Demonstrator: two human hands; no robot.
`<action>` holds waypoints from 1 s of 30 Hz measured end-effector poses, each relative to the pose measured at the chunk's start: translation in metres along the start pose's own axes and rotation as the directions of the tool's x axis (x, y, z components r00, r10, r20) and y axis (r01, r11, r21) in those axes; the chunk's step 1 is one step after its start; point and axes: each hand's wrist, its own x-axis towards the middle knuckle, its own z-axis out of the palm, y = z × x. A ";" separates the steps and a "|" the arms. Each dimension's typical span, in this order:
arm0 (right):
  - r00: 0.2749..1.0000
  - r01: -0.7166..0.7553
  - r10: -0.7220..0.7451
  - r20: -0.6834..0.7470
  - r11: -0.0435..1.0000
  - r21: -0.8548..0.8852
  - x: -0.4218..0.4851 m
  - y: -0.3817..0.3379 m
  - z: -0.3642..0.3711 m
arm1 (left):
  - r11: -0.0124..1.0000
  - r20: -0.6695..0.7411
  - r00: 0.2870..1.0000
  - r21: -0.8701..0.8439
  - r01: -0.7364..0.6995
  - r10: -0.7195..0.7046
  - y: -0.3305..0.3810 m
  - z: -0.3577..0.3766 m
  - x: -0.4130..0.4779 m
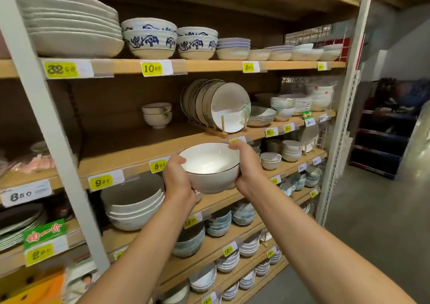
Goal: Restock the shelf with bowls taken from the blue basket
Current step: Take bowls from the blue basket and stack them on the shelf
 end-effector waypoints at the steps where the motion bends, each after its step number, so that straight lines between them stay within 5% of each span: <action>1: 1.000 0.001 -0.001 0.003 1.000 -0.001 0.010 -0.003 0.002 | 1.000 -0.014 1.000 0.010 -0.007 0.007 0.001 0.004 0.008; 10: 0.997 -0.043 0.040 0.070 0.998 0.035 0.123 -0.010 0.052 | 0.987 -0.071 0.986 0.068 -0.146 0.151 0.029 0.026 0.117; 30: 0.957 -0.165 0.175 0.232 0.984 -0.062 0.276 0.001 0.112 | 0.945 -0.267 0.930 0.274 -0.177 0.252 0.042 0.031 0.260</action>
